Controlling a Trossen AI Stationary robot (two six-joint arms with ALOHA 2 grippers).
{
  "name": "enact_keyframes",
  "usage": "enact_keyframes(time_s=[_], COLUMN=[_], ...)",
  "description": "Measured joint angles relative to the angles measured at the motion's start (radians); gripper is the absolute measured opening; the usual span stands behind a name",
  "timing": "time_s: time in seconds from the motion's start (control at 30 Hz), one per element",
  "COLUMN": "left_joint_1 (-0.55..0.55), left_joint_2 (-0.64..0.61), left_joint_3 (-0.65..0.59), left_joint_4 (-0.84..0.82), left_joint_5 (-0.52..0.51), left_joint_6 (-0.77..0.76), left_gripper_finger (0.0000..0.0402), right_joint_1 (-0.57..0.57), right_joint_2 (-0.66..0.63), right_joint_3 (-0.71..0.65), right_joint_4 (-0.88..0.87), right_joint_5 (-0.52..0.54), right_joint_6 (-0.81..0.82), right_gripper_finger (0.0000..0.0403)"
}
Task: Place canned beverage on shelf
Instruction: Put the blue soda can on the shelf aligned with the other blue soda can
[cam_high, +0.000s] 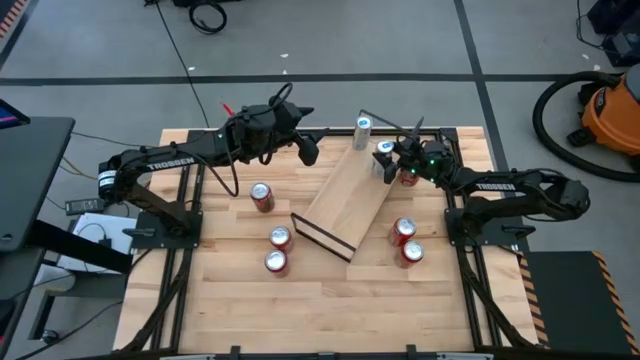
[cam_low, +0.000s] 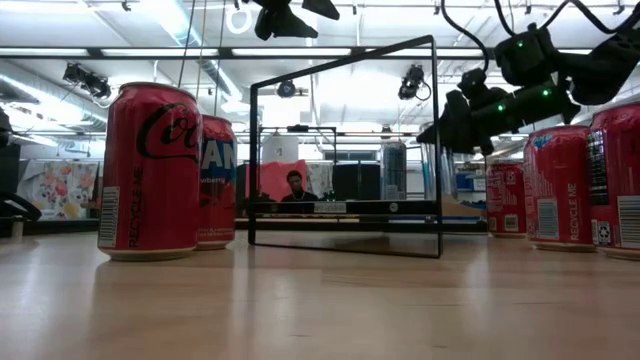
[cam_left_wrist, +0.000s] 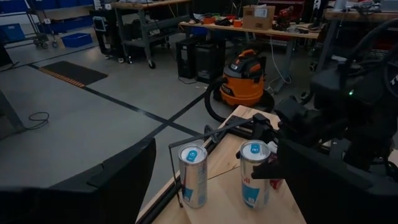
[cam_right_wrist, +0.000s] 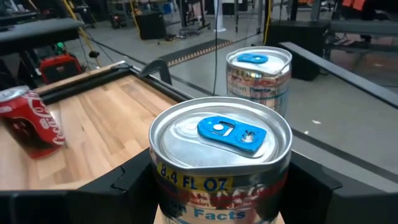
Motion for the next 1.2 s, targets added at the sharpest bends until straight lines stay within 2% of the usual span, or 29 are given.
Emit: enact_keyframes(time_s=[0.4,0.63,0.77,0.93,1.2], left_joint_1=[0.000,0.001,0.001,0.001,0.001], left_joint_2=[0.000,0.000,0.000,0.000,0.000], left_joint_3=[0.000,0.000,0.000,0.000,0.000], left_joint_4=[0.000,0.000,0.000,0.000,0.001], left_joint_5=[0.000,0.000,0.000,0.000,0.000], left_joint_6=[0.003,0.003,0.002,0.000,0.000], left_gripper_finger=[0.0348,0.0348,0.0348,0.0348,0.0348], right_joint_1=[0.001,0.002,0.002,0.002,0.002], right_joint_2=[0.000,0.000,0.000,0.000,0.000], right_joint_3=[0.003,0.013,0.045,0.100,0.193], right_joint_4=[-0.073,-0.073,-0.079,-0.181,-0.251], right_joint_5=[-0.039,-0.057,-0.062,-0.035,-0.035], right_joint_6=[-0.019,-0.027,-0.042,-0.085,-0.100], right_gripper_finger=[0.0296,0.0300,0.0300,0.0300,0.0300])
